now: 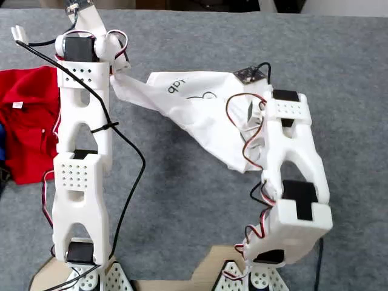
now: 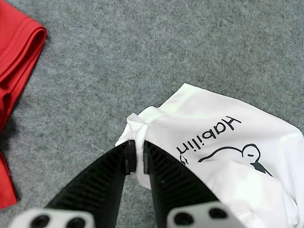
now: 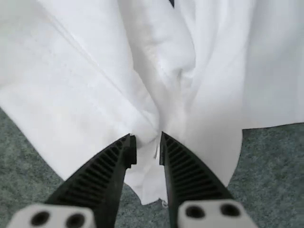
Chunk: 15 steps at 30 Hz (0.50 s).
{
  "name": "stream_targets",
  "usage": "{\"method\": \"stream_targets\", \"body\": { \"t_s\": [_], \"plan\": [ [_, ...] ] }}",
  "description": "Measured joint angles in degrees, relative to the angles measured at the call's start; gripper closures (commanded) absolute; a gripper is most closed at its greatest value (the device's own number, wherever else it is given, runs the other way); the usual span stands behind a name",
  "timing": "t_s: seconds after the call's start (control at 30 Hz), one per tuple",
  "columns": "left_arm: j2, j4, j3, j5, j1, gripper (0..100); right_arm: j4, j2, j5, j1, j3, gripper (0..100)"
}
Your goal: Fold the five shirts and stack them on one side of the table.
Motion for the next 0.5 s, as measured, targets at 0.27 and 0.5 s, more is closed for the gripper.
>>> {"method": "stream_targets", "body": {
  "t_s": [0.27, 0.5],
  "plan": [
    [0.00, 0.00, 0.00, 0.00, 0.00, 98, 0.00, 4.22, 0.00, -0.09, -3.25, 89.3],
    [0.00, 0.00, 0.00, 0.00, 0.00, 98, 0.00, 4.31, 0.00, -0.97, -3.25, 89.6]
  ]
}}
